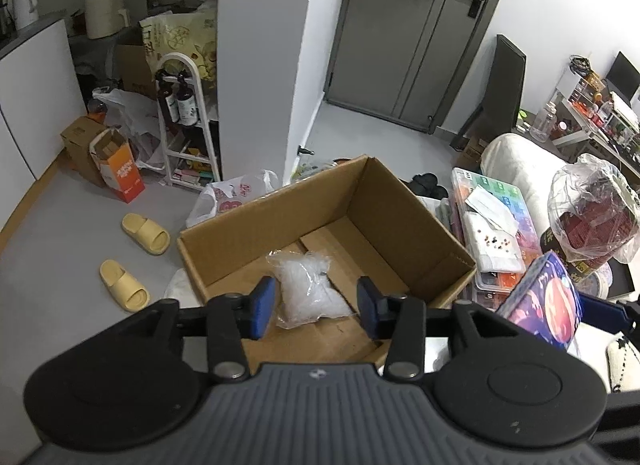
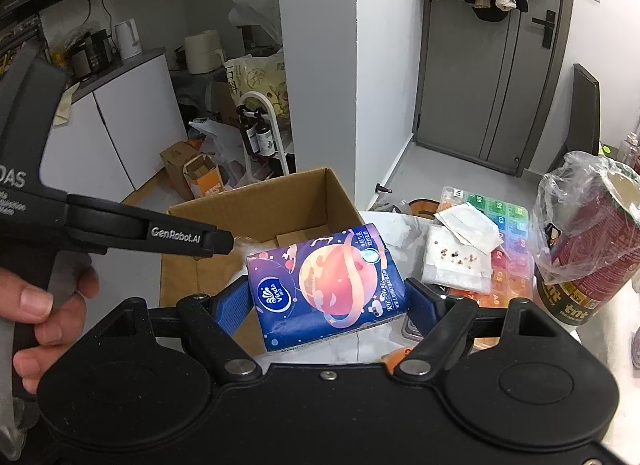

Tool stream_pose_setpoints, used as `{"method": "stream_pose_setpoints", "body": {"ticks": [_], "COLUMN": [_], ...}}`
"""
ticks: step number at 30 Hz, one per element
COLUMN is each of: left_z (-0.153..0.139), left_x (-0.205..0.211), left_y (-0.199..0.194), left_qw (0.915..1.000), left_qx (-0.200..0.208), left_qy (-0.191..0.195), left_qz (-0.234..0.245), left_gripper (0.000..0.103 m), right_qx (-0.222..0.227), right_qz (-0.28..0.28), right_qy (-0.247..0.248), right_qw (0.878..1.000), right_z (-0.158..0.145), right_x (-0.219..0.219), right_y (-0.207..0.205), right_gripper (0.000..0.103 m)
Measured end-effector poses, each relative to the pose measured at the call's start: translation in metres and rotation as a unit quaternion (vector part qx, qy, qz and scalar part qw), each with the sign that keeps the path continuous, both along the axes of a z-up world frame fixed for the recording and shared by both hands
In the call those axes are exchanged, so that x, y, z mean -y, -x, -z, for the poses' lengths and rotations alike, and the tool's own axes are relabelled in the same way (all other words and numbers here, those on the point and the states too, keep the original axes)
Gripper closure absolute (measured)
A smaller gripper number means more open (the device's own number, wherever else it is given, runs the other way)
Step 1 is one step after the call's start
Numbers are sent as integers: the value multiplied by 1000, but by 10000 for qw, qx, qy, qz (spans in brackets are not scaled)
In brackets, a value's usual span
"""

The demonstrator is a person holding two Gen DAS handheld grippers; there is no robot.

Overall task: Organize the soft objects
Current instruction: 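Carry the bag into the cardboard box and open the left tool while the right tool carries the tissue pack, then lower the blue tissue pack into the box and open the right tool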

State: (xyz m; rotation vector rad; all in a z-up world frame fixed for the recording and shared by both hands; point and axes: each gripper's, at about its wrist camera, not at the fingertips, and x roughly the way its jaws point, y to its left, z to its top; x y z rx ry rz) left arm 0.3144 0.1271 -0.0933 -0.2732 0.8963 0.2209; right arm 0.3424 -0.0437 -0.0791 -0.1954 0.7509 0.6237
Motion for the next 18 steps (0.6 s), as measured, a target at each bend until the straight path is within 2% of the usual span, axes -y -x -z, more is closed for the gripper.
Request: {"method": "stream_pose_setpoints", "body": {"ticks": [18], "left_z": [-7], "left_x": [-35], "left_y": [43], "left_qw": [9981], "left_qx": [-177], "left_qy": [-128], "left_qz": [-575], "left_gripper": [54], "right_qx": [-207], "right_qz": [-293], "right_qy": [25], "right_qw": [9994], "right_z": [8], "right_x": [-38], "right_y": [-18], "right_gripper": [24]}}
